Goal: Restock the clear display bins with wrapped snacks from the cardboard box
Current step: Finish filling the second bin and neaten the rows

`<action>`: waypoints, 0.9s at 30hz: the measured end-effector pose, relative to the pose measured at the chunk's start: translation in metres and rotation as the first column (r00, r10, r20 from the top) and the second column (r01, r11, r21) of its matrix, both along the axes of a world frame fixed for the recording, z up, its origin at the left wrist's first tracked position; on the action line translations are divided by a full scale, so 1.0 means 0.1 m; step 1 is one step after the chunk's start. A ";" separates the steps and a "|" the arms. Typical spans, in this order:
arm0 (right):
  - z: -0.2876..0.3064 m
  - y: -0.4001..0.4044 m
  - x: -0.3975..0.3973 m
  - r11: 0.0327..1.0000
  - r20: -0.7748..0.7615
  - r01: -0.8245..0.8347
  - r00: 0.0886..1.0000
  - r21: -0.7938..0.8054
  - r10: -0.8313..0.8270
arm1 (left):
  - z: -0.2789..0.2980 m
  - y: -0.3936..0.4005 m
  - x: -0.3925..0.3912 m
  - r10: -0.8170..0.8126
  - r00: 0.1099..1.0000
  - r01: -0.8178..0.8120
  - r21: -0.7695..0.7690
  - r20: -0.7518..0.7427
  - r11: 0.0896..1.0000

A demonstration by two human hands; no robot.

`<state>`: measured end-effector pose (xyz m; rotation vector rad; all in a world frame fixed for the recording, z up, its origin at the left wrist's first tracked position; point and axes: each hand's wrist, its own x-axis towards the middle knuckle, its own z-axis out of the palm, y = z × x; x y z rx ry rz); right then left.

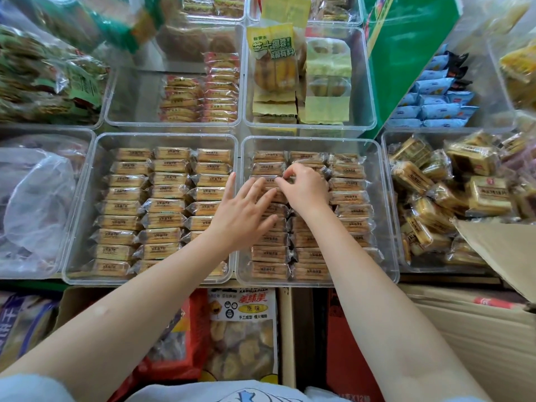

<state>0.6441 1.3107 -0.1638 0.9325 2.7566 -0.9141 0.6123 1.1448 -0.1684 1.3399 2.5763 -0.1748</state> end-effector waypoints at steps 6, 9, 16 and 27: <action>-0.02 -0.01 -0.14 0.996 0.133 -0.020 0.991 0.087 0.008 | -0.08 0.01 -0.04 -0.001 1.000 0.001 0.004 -0.021 1.000; -0.03 -0.03 -0.18 0.998 0.142 -0.027 0.990 0.065 0.017 | -0.09 0.03 -0.04 0.013 1.000 -0.013 -0.009 -0.024 1.000; 0.06 0.11 -0.22 0.999 0.107 -0.022 0.994 0.030 0.018 | -0.03 0.10 -0.13 0.014 1.000 -0.014 -0.020 0.004 1.000; 0.07 0.25 -0.30 0.979 0.108 -0.205 0.973 0.007 0.203 | -0.03 0.21 -0.28 -0.008 1.000 0.008 -0.031 -0.002 0.999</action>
